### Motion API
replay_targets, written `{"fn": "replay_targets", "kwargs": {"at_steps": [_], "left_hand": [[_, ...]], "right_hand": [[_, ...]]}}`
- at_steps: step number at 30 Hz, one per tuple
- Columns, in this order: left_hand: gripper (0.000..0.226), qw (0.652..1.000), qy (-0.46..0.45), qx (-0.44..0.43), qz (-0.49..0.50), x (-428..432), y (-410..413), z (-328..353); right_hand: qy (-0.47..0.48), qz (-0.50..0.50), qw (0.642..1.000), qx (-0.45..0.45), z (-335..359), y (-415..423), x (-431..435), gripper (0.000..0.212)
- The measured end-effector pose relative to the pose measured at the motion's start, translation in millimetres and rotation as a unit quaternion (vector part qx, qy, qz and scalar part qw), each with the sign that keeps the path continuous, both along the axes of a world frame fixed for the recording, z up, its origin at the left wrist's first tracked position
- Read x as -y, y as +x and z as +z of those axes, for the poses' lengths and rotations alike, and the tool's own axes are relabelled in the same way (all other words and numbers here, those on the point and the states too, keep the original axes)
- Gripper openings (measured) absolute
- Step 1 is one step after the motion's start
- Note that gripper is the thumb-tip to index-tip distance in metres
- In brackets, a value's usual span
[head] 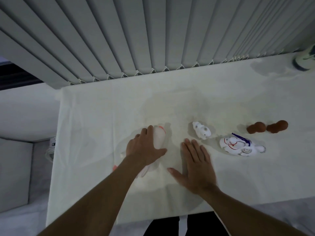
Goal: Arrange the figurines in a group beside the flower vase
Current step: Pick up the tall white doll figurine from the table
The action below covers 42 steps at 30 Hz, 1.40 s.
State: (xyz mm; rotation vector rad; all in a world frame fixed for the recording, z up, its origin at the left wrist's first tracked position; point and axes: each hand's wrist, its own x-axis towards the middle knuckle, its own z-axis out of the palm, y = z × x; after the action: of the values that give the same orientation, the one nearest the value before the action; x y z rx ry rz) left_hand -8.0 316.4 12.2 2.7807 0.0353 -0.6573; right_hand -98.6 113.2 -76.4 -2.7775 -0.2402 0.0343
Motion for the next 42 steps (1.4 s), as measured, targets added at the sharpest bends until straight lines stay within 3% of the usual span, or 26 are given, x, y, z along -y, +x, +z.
{"fn": "replay_targets", "kwargs": {"at_steps": [11, 15, 21, 27, 34, 42], "left_hand": [[0.07, 1.0, 0.015, 0.01, 0.016, 2.0, -5.2, 0.5], [0.077, 1.0, 0.011, 0.003, 0.019, -0.7, -2.9, -0.9], [0.11, 0.998, 0.02, -0.062, 0.003, -16.2, -7.1, 6.6], [0.103, 0.993, 0.012, -0.113, 0.04, -37.8, -19.1, 10.6], [0.092, 0.995, -0.053, -0.033, 0.084, -33.1, -32.8, 18.3], [0.087, 0.97, -0.165, 0.125, 0.127, -18.4, -14.9, 49.3]], "right_hand": [[0.0, -0.006, 1.0, -0.013, -3.4, 0.1, 0.9, 0.097], [0.004, -0.004, 1.0, -0.012, -3.7, 0.4, 1.0, 0.097], [-0.004, -0.001, 1.0, -0.016, -3.5, 1.1, 0.1, 0.098], [-0.008, -0.002, 1.0, -0.003, -4.7, 0.1, 0.4, 0.1], [-0.017, -0.002, 1.0, -0.023, -4.6, -0.8, 1.8, 0.103], [-0.019, 0.015, 0.999, -0.023, -6.4, -3.9, 4.2, 0.1]]}}
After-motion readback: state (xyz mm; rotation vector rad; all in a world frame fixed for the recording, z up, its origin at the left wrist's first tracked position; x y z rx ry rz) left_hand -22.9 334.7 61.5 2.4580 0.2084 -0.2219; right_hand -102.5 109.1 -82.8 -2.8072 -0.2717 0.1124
